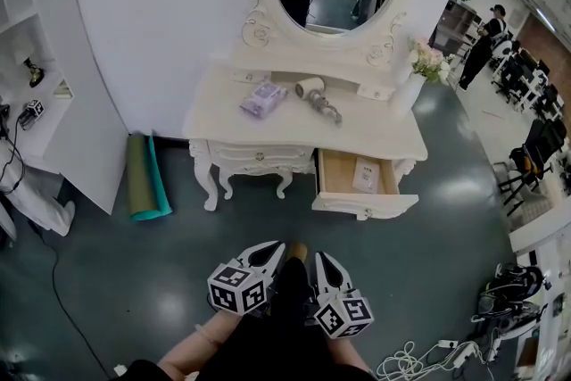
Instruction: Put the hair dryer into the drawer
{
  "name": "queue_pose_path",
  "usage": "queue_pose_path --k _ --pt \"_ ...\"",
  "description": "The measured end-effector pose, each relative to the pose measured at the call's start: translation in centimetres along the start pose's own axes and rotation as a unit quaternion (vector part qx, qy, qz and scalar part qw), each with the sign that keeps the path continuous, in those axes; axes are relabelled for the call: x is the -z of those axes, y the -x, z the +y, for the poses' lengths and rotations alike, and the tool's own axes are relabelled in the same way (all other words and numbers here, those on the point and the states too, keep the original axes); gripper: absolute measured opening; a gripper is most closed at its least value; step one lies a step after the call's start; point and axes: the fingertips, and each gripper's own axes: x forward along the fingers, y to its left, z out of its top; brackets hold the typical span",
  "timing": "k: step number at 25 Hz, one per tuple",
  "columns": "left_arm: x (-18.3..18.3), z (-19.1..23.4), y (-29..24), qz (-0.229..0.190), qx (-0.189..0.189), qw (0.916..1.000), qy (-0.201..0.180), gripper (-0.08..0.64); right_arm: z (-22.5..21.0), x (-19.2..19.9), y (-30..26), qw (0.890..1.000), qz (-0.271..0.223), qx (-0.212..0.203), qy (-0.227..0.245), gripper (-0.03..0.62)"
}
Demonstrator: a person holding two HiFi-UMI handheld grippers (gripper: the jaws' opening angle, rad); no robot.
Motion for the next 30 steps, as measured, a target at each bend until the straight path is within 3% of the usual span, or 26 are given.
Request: queue_pose_path --k 12,22,30 --pt "-1.4 2.3 -5.5 0.016 -0.010 0.9998 0.010 0.018 -3.7 -0.9 -5.2 1.000 0.013 -0.012 -0.011 0.014" --pt "-3.9 4.1 -12.6 0.025 -0.014 0.9994 0.020 0.018 -8.6 -4.2 -11.5 0.999 0.026 -0.013 -0.016 0.014" --pt "-6.5 6.5 -17.6 0.014 -0.039 0.9986 0.034 0.018 -12.1 -7.6 -16.8 0.999 0.038 -0.033 -0.019 0.014"
